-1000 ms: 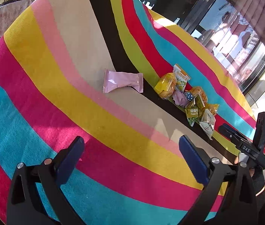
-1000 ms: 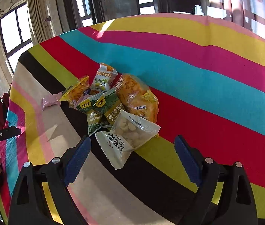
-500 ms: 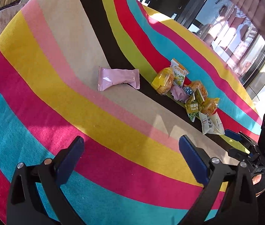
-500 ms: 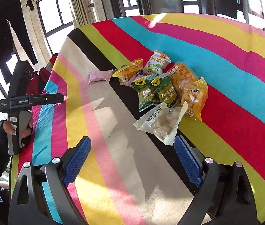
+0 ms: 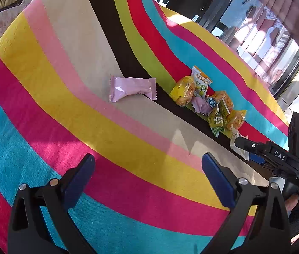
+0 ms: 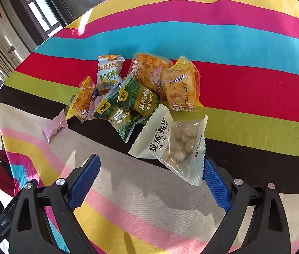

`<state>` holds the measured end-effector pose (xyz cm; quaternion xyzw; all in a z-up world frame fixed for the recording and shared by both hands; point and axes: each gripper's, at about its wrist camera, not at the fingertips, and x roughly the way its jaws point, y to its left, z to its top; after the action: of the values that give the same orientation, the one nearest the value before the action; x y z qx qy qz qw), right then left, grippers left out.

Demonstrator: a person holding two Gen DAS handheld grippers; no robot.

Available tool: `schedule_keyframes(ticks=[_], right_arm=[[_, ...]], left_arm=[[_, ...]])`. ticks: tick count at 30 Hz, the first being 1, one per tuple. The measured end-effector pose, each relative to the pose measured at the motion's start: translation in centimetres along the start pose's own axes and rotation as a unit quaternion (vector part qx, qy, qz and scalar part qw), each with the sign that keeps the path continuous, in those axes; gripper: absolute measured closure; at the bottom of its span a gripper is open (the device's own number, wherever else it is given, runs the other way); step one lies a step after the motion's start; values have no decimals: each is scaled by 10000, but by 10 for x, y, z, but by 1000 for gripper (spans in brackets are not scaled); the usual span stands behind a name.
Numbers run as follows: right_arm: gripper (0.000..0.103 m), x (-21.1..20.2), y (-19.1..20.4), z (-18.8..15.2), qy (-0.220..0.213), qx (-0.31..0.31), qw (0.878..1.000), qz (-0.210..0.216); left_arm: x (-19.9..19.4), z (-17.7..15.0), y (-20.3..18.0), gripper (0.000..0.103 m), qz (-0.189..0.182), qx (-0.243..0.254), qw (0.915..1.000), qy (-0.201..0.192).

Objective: Organize snacks
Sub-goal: 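Grasp the clear biscuit packet with the right tool while the left tool approaches the pink bar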

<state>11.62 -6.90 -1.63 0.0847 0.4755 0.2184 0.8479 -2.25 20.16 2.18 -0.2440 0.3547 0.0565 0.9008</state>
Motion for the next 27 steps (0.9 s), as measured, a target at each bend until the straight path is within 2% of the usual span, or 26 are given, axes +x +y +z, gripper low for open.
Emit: schedule_keyframes(ticks=[3, 6, 7, 8, 9, 11, 12, 15, 16, 19, 22, 27], right_arm=[[12, 18, 16, 12, 149, 353, 9977, -555], [14, 31, 23, 17, 104, 445, 9929, -1097], [28, 32, 27, 16, 2, 293, 9913, -1279], [37, 30, 29, 12, -110, 119, 9896, -1428], [50, 25, 29, 7, -239, 14, 9916, -1267], [55, 11, 22, -11, -325, -197, 9942, -1011], [62, 1, 17, -22, -405, -349, 9945, -904], [63, -38, -7, -60, -605, -564, 9966, -7], [63, -49, -17, -72, -659, -586, 9961, 92], [63, -78, -43, -98, -773, -442, 9957, 272], [63, -100, -59, -113, -939, -325, 9947, 270], [63, -105, -87, -111, -1062, 254, 9925, 550]], left_arm=[[-2, -1, 0, 2, -73, 28, 10000, -21], [-3, -1, 0, 2, -119, 24, 9999, -32], [-3, -1, 0, 2, -133, 29, 9999, -36], [-3, -1, 0, 2, -158, 39, 9999, -41], [-4, -2, 0, 2, -177, 42, 9998, -46], [-5, -2, 1, 2, -202, 39, 9998, -61], [-5, -2, 1, 2, -211, 42, 9997, -65], [-3, -1, -1, 2, -211, 64, 9998, -28], [-2, 0, -1, 2, -199, 73, 9998, -9], [-2, -1, -1, 2, -181, 73, 9998, -1], [-1, 0, 0, 2, -133, 40, 9999, 4], [2, 1, -2, 2, -135, 90, 9998, 86]])
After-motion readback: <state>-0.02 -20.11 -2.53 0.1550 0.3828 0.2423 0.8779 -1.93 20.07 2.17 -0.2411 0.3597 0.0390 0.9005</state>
